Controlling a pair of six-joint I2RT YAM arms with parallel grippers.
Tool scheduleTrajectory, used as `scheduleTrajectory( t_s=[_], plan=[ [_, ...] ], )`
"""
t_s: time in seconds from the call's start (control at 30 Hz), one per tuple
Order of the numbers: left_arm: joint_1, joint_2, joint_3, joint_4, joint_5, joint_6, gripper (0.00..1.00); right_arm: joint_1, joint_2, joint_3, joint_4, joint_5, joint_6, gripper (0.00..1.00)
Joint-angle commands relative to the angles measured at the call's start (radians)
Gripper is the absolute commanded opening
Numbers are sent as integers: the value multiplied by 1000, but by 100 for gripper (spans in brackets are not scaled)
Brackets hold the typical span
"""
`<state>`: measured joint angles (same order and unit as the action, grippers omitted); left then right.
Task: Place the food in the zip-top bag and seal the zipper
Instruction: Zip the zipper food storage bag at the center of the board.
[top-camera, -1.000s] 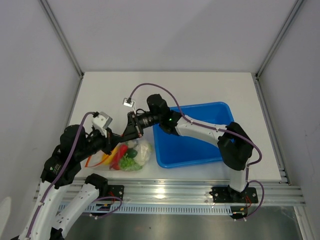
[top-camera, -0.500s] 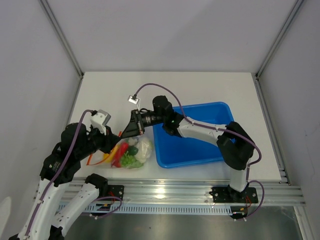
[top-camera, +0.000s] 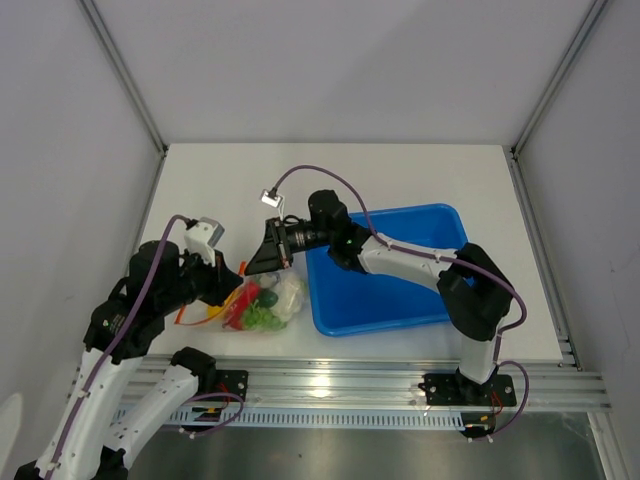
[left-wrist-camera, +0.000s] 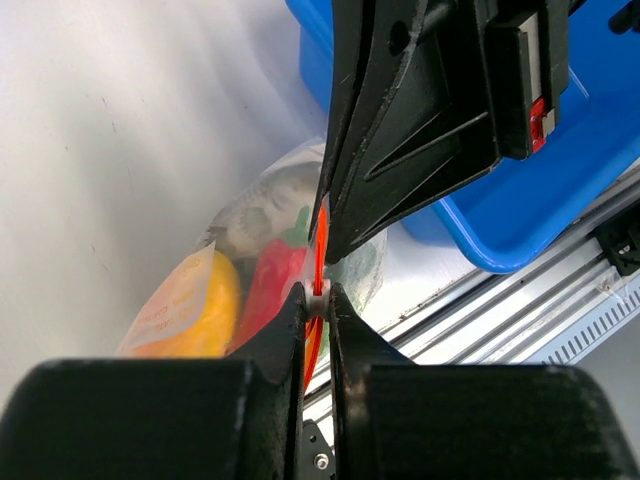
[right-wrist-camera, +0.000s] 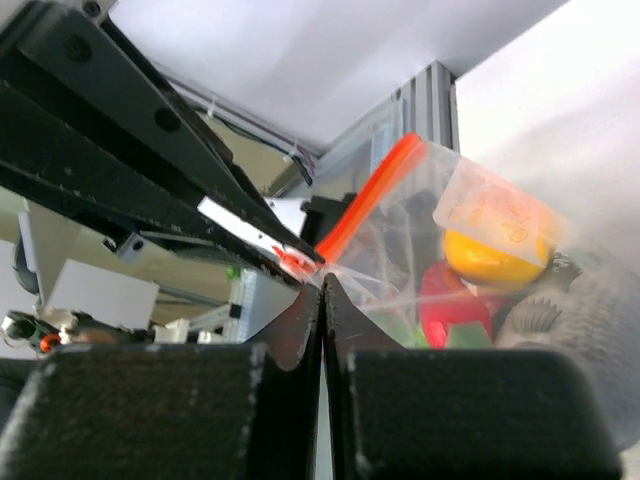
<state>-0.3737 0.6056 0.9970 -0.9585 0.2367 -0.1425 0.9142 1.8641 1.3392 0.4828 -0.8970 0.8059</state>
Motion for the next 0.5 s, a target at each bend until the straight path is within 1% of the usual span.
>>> scheduleTrajectory(
  t_s=[0.0, 0.03, 0.07, 0.1, 0.13, 0.17, 0.2, 0.27, 0.3, 0.33, 0.37, 0.4, 0.43, 0.47],
  plan=[
    [-1, -27, 29, -49, -20, -11, 1, -17, -92, 46, -21, -13, -112, 2],
    [-1, -33, 28, -46, -25, -6, 0, -15, -97, 60, -54, -34, -146, 7],
    [-1, -38, 31, -46, -30, -3, 1, -15, -100, 70, -141, -45, -181, 17],
    [-1, -43, 34, -46, -33, -3, 1, -14, -103, 86, -201, -52, -270, 22],
    [-1, -41, 41, -46, -36, 0, 1, -11, -106, 138, -276, -49, -337, 25],
    [-1, -41, 42, -45, -39, 0, 1, -6, -105, 171, -466, -30, -415, 31],
    [-1, -38, 46, -45, -42, 0, 0, 8, -106, 201, -566, -5, -554, 35],
    [-1, -36, 54, -42, -34, 3, 1, 18, -100, 259, -715, 20, -651, 40],
    [-1, -36, 54, -39, -27, 6, 1, 21, -97, 274, -751, 17, -716, 41],
    [-1, -36, 57, -36, -22, 7, 1, 22, -86, 291, -785, 17, -747, 43],
    [-1, -36, 60, -37, -20, 7, 1, 22, -79, 328, -849, 23, -776, 47],
    [-1, -36, 60, -37, -19, 9, 1, 22, -74, 343, -878, 33, -798, 49],
    [-1, -38, 63, -36, -14, 9, 1, 22, -65, 357, -910, 46, -845, 55],
    [-1, -41, 61, -34, -10, 11, 1, 22, -62, 374, -918, 55, -862, 58]
  ],
)
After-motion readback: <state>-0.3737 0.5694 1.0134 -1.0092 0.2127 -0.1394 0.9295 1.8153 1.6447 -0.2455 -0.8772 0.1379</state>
